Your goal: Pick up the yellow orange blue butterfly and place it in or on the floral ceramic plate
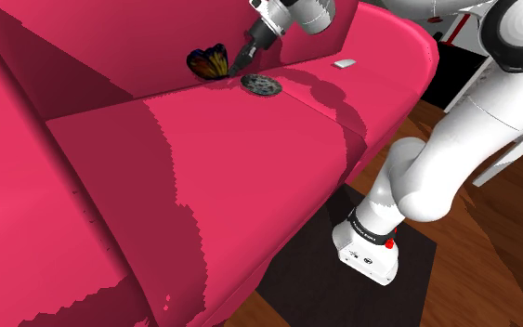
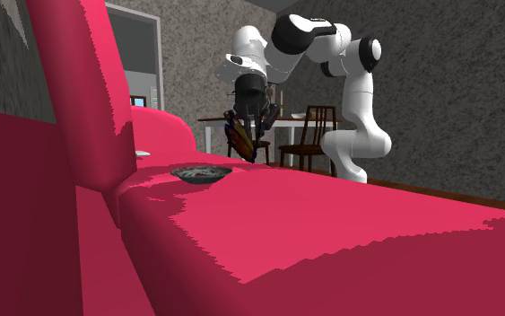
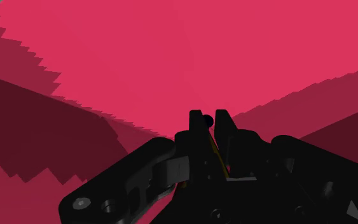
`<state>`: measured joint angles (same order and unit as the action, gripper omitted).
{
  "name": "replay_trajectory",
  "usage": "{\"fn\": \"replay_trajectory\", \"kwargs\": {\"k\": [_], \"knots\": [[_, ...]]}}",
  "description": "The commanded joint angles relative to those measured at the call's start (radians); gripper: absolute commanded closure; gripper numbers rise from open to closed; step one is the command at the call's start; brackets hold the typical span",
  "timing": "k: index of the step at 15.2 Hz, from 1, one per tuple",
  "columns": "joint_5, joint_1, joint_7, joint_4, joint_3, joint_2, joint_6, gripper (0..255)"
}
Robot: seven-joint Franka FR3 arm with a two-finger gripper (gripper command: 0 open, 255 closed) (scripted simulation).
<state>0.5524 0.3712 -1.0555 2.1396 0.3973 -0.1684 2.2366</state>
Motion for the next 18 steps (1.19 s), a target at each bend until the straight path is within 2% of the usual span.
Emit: {"fn": "replay_trajectory", "kwargs": {"k": [1,10,18], "knots": [[0.0,-0.019,-0.039,-0.001,0.028,-0.004,-0.026,255],[0.03,-0.109,-0.255,-0.074,0.181,0.061,-0.169,255],[0.106,-0.211,-0.458,-0.224,0.307,0.216,-0.335,255]]}}
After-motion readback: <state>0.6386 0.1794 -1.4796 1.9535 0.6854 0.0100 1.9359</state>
